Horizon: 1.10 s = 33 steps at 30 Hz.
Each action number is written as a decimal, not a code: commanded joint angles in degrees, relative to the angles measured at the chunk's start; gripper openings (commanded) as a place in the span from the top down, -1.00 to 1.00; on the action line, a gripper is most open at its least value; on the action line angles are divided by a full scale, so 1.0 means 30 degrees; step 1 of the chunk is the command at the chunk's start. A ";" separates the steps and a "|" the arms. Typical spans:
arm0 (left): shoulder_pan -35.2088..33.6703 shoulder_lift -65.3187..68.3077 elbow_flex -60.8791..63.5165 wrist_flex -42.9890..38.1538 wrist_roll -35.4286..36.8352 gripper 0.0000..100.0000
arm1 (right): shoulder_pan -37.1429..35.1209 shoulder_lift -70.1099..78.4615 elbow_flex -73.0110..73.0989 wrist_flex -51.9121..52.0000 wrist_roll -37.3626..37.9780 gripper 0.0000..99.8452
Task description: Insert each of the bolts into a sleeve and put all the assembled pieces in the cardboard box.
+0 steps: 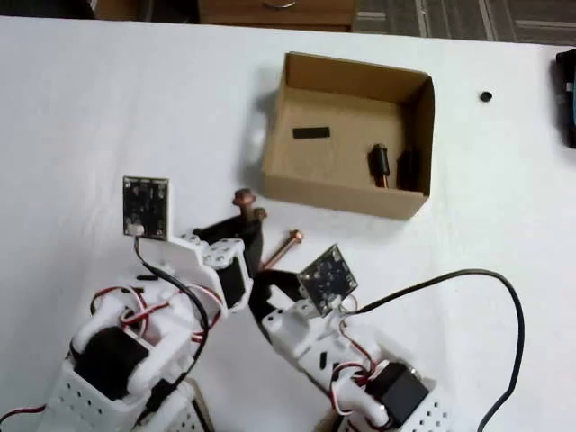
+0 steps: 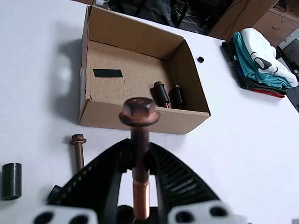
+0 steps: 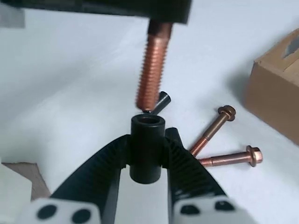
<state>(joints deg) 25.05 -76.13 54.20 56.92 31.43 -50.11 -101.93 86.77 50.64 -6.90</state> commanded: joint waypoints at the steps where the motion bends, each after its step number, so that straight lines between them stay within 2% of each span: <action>1: -0.0967 -0.0264 0.0425 -0.1377 0.0117 0.95 | -0.0073 -0.0308 -0.0469 -0.0777 -0.0967 0.96; 3: -0.1319 -0.0264 0.1040 -0.1846 0.0117 0.95 | -0.0044 -0.0308 -0.0469 -0.0864 -0.1641 0.96; 28: -0.1143 -0.0293 0.1304 -0.1993 0.0088 0.95 | 0.0777 -0.0249 -0.0352 -0.2125 -0.1729 0.96; 33: -0.0088 -0.0293 0.1304 -0.1963 0.0029 0.95 | 0.0777 -0.0161 -0.0352 -0.2125 -0.1670 0.96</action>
<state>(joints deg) 22.77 -76.22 58.42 52.09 31.52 -48.53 -101.93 86.86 45.80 -11.56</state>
